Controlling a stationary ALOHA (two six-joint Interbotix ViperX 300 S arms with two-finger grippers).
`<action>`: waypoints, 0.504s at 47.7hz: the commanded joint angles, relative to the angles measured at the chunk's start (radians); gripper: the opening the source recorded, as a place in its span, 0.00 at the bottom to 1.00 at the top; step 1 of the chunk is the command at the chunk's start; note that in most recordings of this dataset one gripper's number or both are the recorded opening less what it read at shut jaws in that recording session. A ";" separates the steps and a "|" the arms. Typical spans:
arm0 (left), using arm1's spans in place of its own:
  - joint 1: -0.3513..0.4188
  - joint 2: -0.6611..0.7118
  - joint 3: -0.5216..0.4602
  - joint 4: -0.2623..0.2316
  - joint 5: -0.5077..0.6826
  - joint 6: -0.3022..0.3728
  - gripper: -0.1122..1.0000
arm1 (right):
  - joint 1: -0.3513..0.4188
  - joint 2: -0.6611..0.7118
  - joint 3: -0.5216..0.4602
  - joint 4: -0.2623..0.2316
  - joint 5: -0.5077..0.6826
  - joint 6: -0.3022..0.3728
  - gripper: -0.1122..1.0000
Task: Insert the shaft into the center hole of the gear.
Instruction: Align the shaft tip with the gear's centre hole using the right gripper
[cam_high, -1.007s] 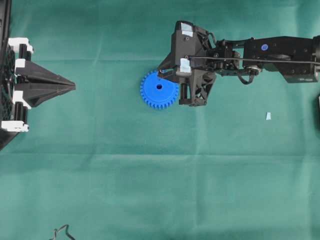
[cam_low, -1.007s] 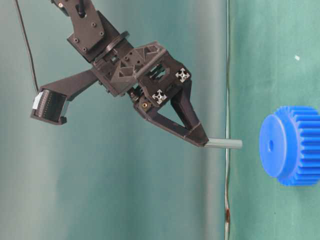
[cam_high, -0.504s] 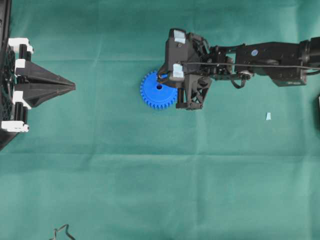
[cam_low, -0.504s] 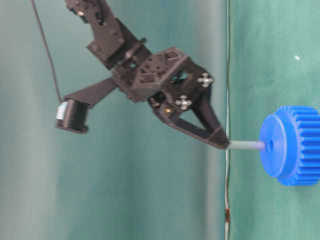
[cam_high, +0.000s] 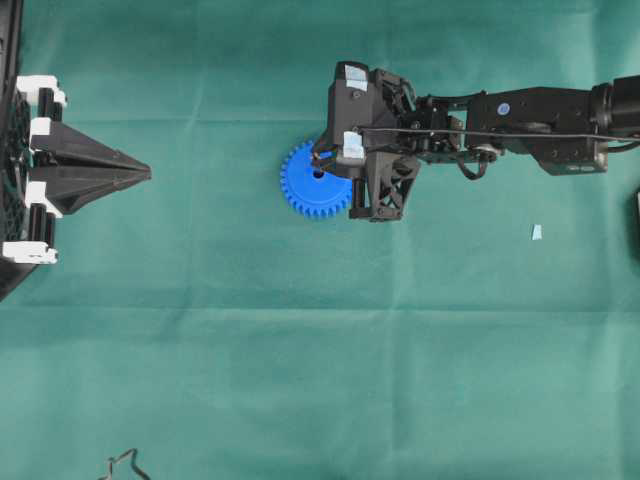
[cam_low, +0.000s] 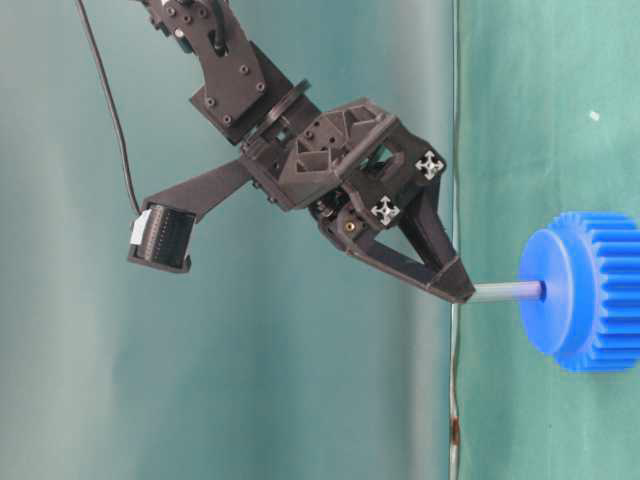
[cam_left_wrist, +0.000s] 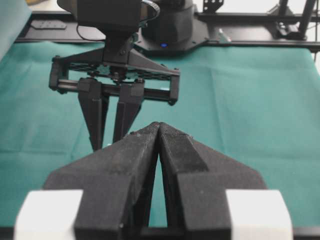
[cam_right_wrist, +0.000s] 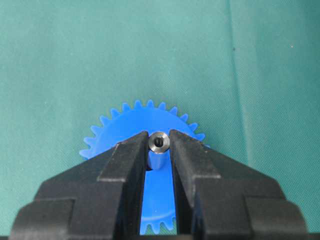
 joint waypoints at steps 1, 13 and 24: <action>0.003 0.005 -0.026 0.003 -0.005 -0.002 0.12 | 0.000 -0.018 -0.025 0.003 -0.003 0.003 0.25; 0.003 0.005 -0.026 0.003 -0.005 -0.002 0.12 | 0.003 -0.071 -0.018 0.003 0.000 0.003 0.25; 0.003 0.005 -0.026 0.003 -0.005 -0.002 0.12 | 0.017 -0.060 -0.018 0.006 -0.006 0.005 0.25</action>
